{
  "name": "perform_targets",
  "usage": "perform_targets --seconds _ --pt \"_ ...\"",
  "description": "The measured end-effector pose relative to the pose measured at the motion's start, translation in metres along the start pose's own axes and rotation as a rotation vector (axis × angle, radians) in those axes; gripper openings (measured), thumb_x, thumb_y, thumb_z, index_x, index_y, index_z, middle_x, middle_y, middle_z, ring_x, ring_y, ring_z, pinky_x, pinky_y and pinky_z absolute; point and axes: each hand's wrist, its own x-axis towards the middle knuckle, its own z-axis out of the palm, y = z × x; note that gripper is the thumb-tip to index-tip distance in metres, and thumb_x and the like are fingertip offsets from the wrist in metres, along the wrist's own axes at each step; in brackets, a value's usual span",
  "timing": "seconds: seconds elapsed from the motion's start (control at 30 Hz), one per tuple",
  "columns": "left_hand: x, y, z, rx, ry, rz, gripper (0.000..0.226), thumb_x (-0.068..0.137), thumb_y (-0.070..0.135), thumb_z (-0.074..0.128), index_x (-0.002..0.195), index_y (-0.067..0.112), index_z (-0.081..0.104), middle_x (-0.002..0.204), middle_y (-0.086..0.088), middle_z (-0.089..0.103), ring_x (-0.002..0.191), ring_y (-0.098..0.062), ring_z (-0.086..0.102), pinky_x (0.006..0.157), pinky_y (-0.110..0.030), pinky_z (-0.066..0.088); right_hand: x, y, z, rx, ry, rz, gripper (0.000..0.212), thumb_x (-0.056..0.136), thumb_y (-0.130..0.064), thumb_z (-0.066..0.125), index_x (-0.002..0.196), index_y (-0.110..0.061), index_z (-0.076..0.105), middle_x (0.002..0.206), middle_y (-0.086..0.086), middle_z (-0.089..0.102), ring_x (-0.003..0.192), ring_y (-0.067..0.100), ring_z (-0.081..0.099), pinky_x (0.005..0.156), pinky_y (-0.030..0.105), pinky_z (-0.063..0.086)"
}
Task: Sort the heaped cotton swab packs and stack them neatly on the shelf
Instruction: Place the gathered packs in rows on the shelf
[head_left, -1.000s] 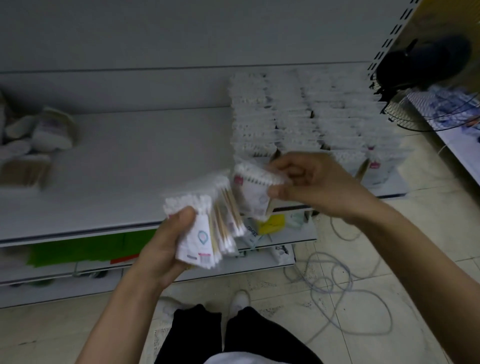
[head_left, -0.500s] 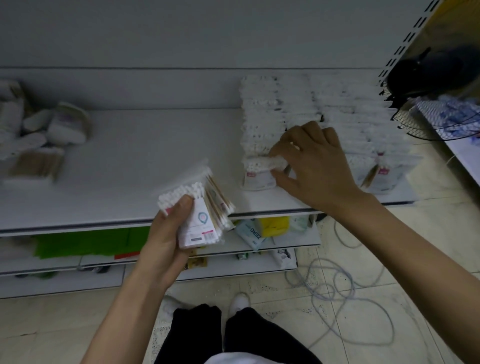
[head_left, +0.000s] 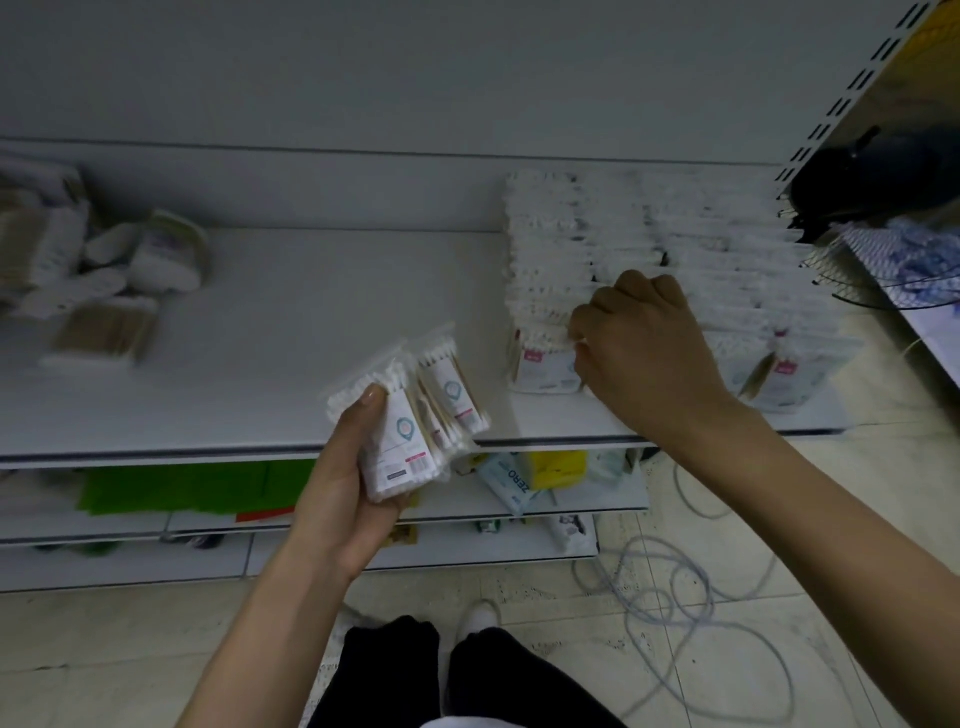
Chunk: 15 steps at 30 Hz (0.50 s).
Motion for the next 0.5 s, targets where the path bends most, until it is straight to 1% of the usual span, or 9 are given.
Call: perform_targets --seconds 0.1,0.17,0.2,0.23,0.3,0.33,0.4,0.43,0.5 --pt "0.000 0.003 0.000 0.040 -0.013 0.025 0.062 0.025 0.045 0.096 0.080 0.022 0.080 0.094 -0.004 0.075 0.083 -0.018 0.072 0.063 -0.030 0.058 0.002 -0.001 -0.005 0.001 0.024 0.013 0.020 0.052 0.001 0.076 0.069 -0.004 0.066 0.064 0.011 0.058 0.071 0.031 0.057 0.066 0.033 0.022" --pt "0.001 0.005 -0.001 0.095 -0.040 0.029 0.061 0.026 0.047 0.096 0.079 0.020 0.079 0.090 -0.005 0.075 0.080 -0.018 0.073 0.062 -0.031 0.058 0.003 -0.006 -0.015 0.095 0.069 0.032 0.017 0.065 -0.010 0.069 0.082 -0.006 0.070 0.074 0.010 0.063 0.076 0.031 0.057 0.068 0.034 0.024" --pt "0.002 0.006 -0.003 0.132 -0.049 0.031 0.062 0.027 0.047 0.096 0.080 0.019 0.079 0.089 -0.007 0.075 0.080 -0.020 0.072 0.062 -0.032 0.058 0.006 -0.013 -0.023 0.209 0.072 0.057 0.020 0.075 -0.020 0.062 0.090 -0.010 0.071 0.079 0.007 0.065 0.078 0.029 0.058 0.069 0.033 0.028" --pt "0.002 0.008 -0.003 0.180 -0.051 0.036 0.065 0.028 0.048 0.096 0.082 0.016 0.077 0.089 -0.009 0.074 0.079 -0.022 0.072 0.062 -0.034 0.059 0.011 -0.022 -0.032 0.372 0.028 0.103 0.027 0.082 -0.031 0.056 0.099 -0.015 0.070 0.086 0.003 0.067 0.080 0.025 0.059 0.071 0.031 0.034" --pt "0.004 0.014 0.000 0.287 -0.054 0.068 0.075 0.029 0.050 0.095 0.090 0.012 0.071 0.087 -0.010 0.074 0.077 -0.025 0.072 0.062 -0.037 0.059 0.027 -0.039 -0.046 0.745 -0.169 0.208 0.037 0.090 -0.046 0.054 0.119 -0.025 0.063 0.101 -0.008 0.064 0.084 0.009 0.060 0.075 0.025 0.044" --pt "0.005 0.019 0.002 0.335 -0.065 0.096 0.080 0.030 0.050 0.095 0.094 0.011 0.068 0.088 -0.010 0.074 0.078 -0.025 0.072 0.062 -0.035 0.059 0.037 -0.043 -0.050 0.880 -0.279 0.213 0.039 0.091 -0.046 0.057 0.125 -0.028 0.059 0.106 -0.011 0.063 0.087 0.005 0.060 0.078 0.019 0.046" --pt "0.011 0.031 0.005 0.402 -0.092 0.169 0.082 0.036 0.048 0.094 0.102 0.011 0.064 0.094 -0.008 0.075 0.084 -0.023 0.072 0.066 -0.031 0.057 0.060 -0.043 -0.049 0.981 -0.439 0.123 0.036 0.090 -0.033 0.062 0.124 -0.024 0.061 0.109 -0.010 0.064 0.094 0.002 0.061 0.086 0.014 0.047" --pt "0.015 0.038 0.006 0.419 -0.101 0.210 0.079 0.042 0.044 0.092 0.107 0.011 0.063 0.097 -0.007 0.074 0.088 -0.023 0.072 0.068 -0.031 0.057 0.073 -0.040 -0.048 0.973 -0.484 0.081 0.034 0.089 -0.027 0.065 0.122 -0.020 0.063 0.107 -0.009 0.065 0.095 0.001 0.061 0.088 0.014 0.046" --pt "0.030 0.049 0.002 0.398 -0.084 0.287 0.075 0.059 0.037 0.086 0.122 0.008 0.058 0.106 -0.006 0.073 0.097 -0.024 0.070 0.074 -0.032 0.057 0.098 -0.030 -0.043 0.958 -0.503 0.068 0.032 0.086 -0.020 0.069 0.117 -0.015 0.066 0.098 -0.006 0.067 0.085 -0.002 0.061 0.084 0.013 0.047"
